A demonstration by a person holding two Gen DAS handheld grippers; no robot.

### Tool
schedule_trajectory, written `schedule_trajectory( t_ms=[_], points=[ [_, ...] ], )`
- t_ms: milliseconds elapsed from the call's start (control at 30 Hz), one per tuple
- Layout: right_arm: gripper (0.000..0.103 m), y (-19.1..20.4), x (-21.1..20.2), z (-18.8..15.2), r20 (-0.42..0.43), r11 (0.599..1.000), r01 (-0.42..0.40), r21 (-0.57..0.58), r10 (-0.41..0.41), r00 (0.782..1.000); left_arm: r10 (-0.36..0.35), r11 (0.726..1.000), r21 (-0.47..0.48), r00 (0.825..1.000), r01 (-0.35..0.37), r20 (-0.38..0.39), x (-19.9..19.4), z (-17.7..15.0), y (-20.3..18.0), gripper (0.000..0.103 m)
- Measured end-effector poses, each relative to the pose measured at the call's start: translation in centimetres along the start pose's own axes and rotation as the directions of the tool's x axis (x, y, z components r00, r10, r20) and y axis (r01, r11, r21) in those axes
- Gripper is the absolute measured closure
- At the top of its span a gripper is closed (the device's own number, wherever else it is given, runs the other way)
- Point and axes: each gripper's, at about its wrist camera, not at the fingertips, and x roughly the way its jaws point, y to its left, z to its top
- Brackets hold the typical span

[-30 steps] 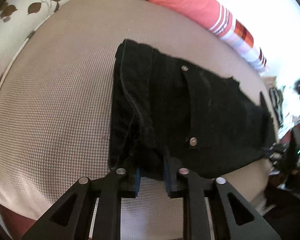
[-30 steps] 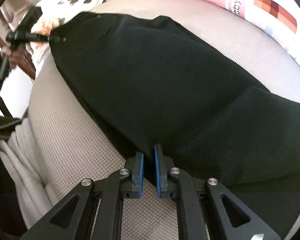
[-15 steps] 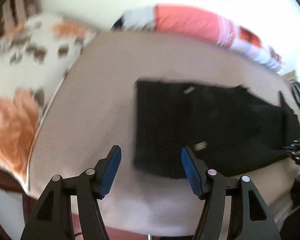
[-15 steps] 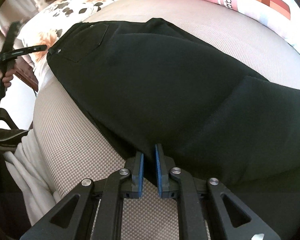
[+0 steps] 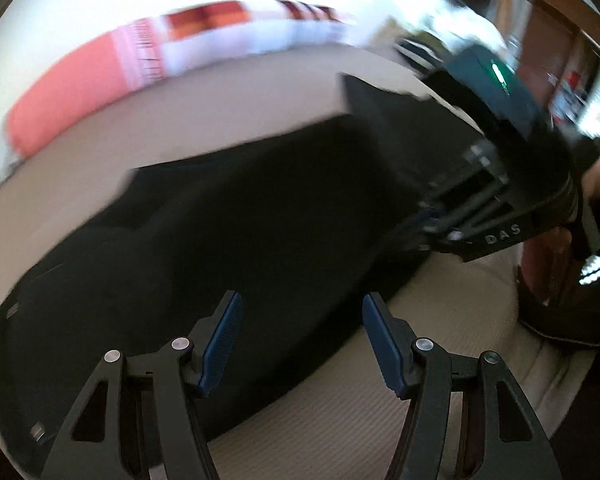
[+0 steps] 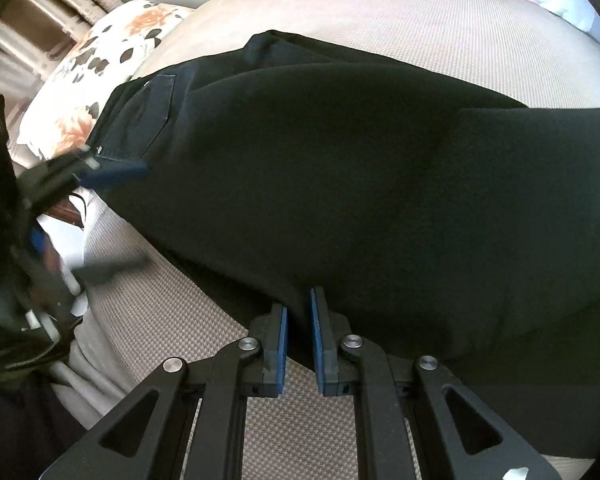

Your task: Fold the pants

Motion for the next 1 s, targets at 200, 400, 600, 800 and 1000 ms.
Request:
schedule_trajectory(
  t_ms=[200,400,600,800,1000],
  points=[
    [0.092,0.0,-0.1,0.1,0.002,1.000,-0.007,0.010,0.007,1.000,0.003,0.998,0.064,0.999,-0.001,-0.034,3.9,1.1,-2.0,0.044],
    [0.061,-0.7,-4.2,-0.5,0.101,0.999,-0.042,0.027,0.039,0.994,0.003,0.999,0.034,1.000,-0.002,-0.029,5.6,2.6,-2.1,0.089],
    [0.061,-9.8,-9.4,-2.9,0.276,0.957,-0.089,0.278,0.009,0.961,0.004,1.000,-0.012,1.000,-0.004,-0.014,5.0,1.9,-1.9,0.089],
    [0.062,-21.6,-11.4,-7.0,0.413,0.777,-0.207,0.594,-0.073,0.908,-0.020,0.996,-0.089,1.000,0.020,-0.003,4.8,1.8,-1.2,0.089],
    [0.069,-26.0,-12.1,-6.8,0.480,0.704,-0.272,0.657,-0.111,0.870,-0.032,0.991,-0.127,0.999,0.031,-0.003,4.8,1.6,-0.9,0.089]
  ],
)
